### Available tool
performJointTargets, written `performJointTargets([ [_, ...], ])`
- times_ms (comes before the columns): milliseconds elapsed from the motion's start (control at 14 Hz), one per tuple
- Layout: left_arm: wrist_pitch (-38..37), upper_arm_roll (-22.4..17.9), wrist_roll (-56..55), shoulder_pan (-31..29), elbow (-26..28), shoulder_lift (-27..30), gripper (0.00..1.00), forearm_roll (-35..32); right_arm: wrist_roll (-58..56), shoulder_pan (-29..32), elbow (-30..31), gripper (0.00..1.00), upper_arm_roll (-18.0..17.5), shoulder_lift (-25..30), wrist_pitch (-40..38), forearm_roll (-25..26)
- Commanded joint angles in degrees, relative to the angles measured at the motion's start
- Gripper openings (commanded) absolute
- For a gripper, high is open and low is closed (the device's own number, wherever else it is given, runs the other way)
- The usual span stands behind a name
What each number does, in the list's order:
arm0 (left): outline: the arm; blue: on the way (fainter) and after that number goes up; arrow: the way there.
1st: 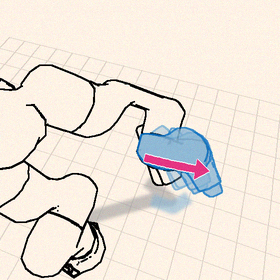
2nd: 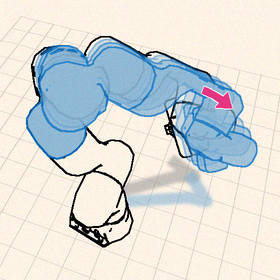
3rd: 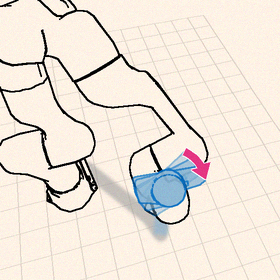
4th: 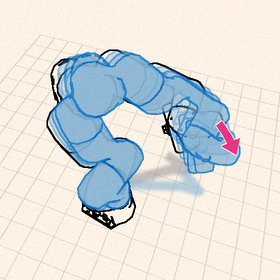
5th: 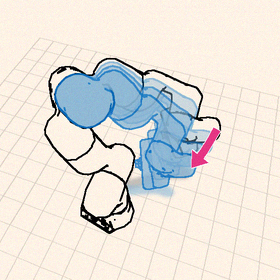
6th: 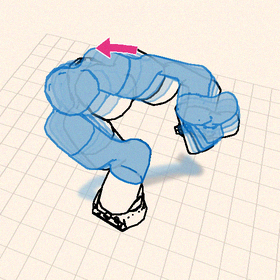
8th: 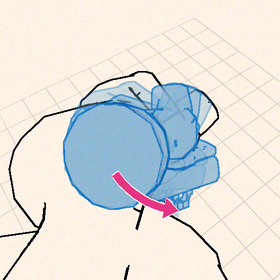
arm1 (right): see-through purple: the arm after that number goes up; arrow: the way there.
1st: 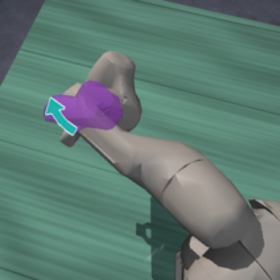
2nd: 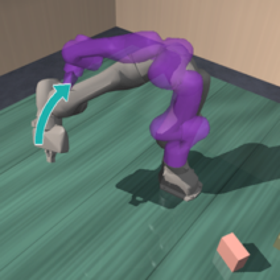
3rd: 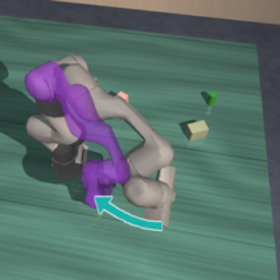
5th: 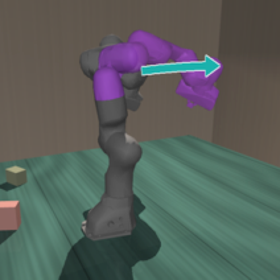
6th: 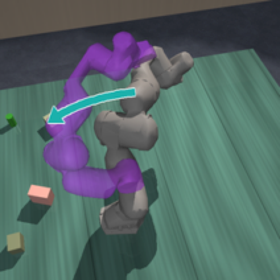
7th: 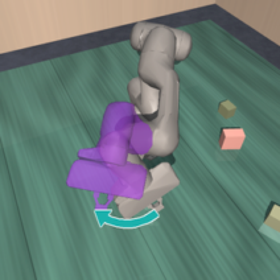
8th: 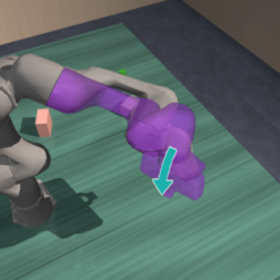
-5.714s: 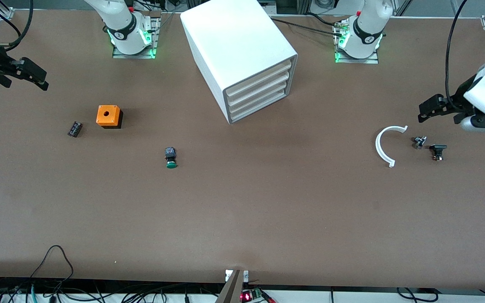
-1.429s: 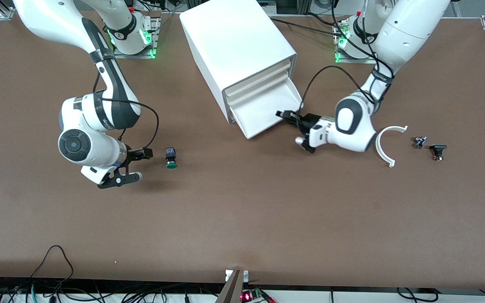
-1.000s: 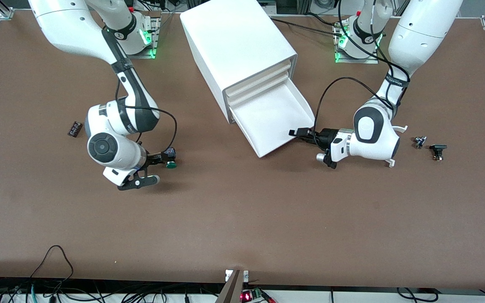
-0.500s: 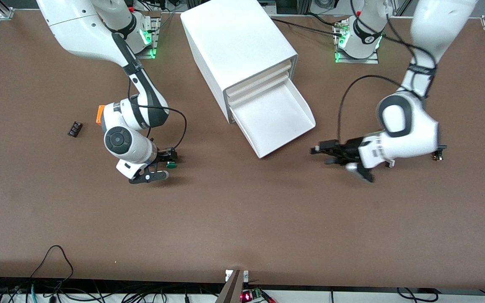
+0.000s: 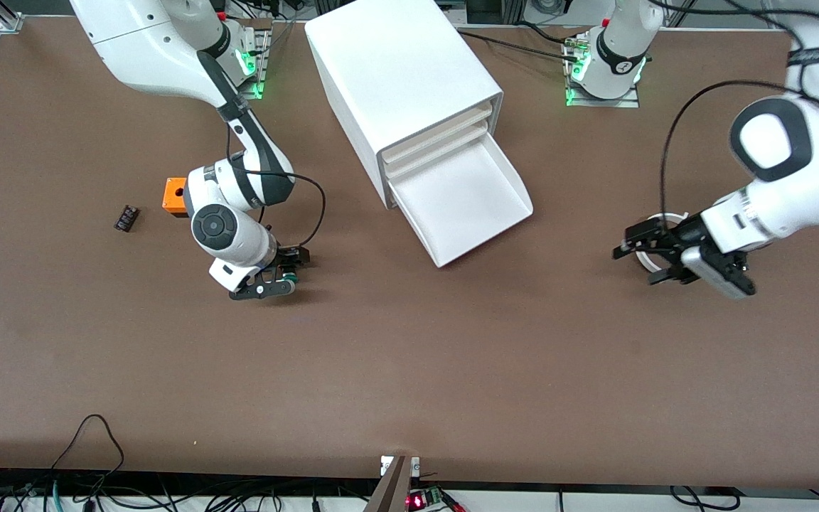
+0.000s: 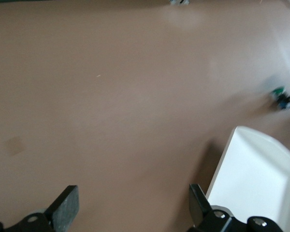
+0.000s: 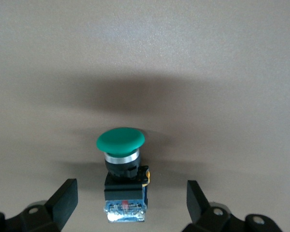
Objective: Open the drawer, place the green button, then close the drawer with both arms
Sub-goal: 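Grasp the green push button with the right gripper while the left gripper withdraws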
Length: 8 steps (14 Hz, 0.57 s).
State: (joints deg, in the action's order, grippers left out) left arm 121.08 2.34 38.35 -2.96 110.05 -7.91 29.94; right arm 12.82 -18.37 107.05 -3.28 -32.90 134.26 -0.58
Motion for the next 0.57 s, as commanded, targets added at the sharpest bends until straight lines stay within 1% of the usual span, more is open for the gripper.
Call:
performJointTargets([
  [0,-11.18,-3.56,-1.77,-0.38,-5.07,3.51,1.0,-10.91,0.71,0.18,5.79,1.0,-1.37,3.45,3.89,-0.12],
  [71,-13.66,-3.57,-4.57,-0.38,-7.45,3.69,1.0,-16.79,0.71,0.18,6.24,1.0,-1.38,3.54,4.25,-0.12],
  [143,-16.99,-3.48,-8.51,-0.29,-9.83,4.3,1.0,-21.2,0.8,0.18,6.24,1.0,-1.38,3.55,4.43,-0.12],
  [214,-20.5,-2.87,-11.95,-0.03,-12.03,4.39,1.0,-24.72,0.8,0.18,6.24,0.98,-1.38,3.28,5.13,-0.12],
  [286,-21.84,-2.69,-14.68,0.41,-13.88,4.4,1.0,-27.8,0.71,0.18,6.68,0.95,-1.47,3.19,6.0,-0.12],
  [429,-24.83,-1.81,-19.95,0.5,-15.47,4.92,1.0,-30.55,0.71,0.18,7.29,0.89,-1.38,3.02,7.15,-0.12],
  [500,-25.63,-1.72,-23.2,0.59,-15.91,5.27,1.0,-31.69,0.62,0.18,7.38,0.89,-1.47,2.84,7.24,-0.04],
])
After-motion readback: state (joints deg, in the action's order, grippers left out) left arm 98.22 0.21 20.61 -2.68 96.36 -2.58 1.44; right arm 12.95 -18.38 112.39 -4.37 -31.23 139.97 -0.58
